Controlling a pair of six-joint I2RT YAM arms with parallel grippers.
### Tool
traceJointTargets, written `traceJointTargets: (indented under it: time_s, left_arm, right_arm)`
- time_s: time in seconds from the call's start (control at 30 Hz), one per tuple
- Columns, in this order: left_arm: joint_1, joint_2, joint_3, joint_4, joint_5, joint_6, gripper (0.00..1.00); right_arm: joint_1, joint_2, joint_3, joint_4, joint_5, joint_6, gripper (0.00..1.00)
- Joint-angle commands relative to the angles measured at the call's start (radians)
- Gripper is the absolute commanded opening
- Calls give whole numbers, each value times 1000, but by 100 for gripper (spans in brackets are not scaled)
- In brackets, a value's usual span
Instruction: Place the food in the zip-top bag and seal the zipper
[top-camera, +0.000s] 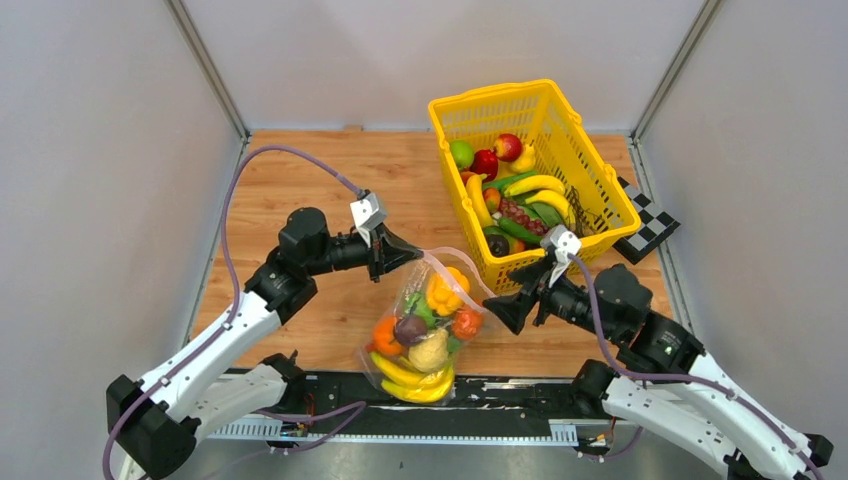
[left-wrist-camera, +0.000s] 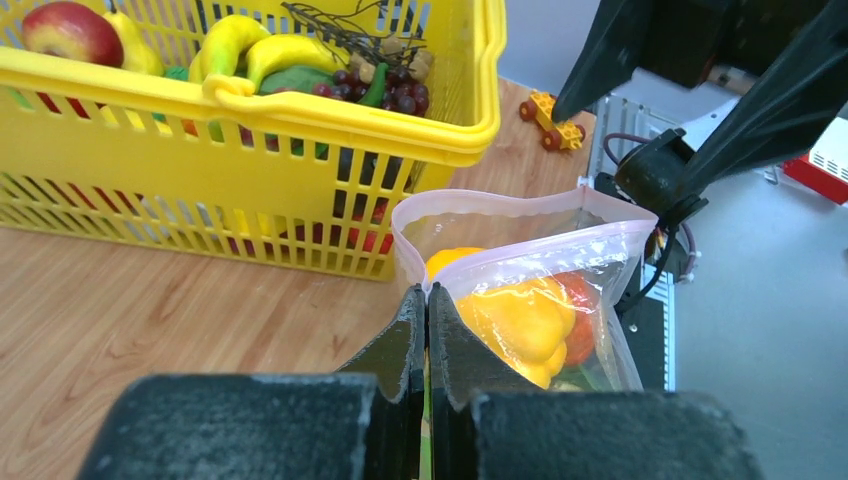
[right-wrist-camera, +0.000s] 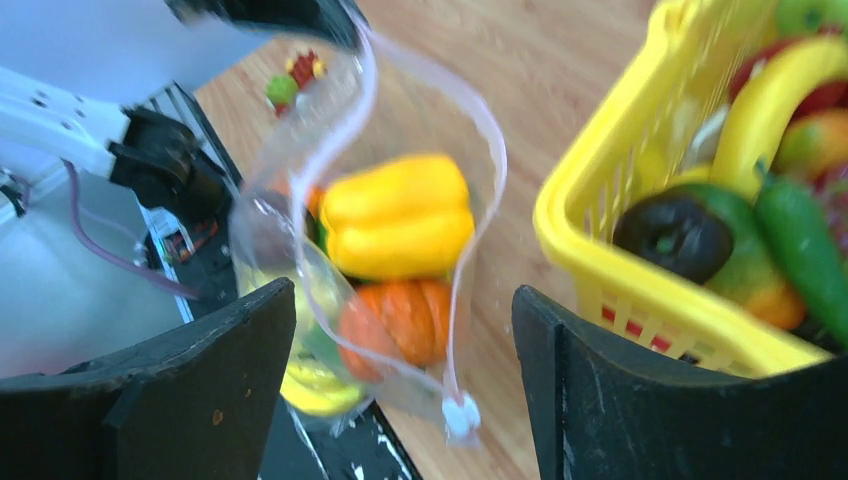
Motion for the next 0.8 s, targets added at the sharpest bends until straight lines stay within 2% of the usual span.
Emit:
traceJointTargets:
  time_s: [0.0, 0.17, 0.33, 0.43, 0.57, 0.7, 0.77]
  left_arm:
    - [0, -55, 45, -24, -37, 20, 0]
    - [1, -110, 54, -43, -54, 26, 0]
    - [0, -127, 74, -105, -55, 36, 0]
    - [0, -141, 75, -112, -55, 34, 0]
    - [0, -155, 73, -120, -66, 34, 0]
    - [1, -171, 75, -130, -67, 34, 0]
    - [0, -180, 75, -130, -71, 34, 0]
  right_arm:
    - [4, -115, -150, 65, 2, 97, 80]
    - [4, -296, -301, 188, -52, 112, 80]
    - [4, -377, -382, 193, 62, 99, 81]
    - [4, -380, -420, 233, 52, 97, 81]
    - [3, -345, -480, 332, -65, 101, 81]
    - [4, -319, -540, 420, -106, 98, 80]
    - [3, -327, -574, 478, -113, 81, 76]
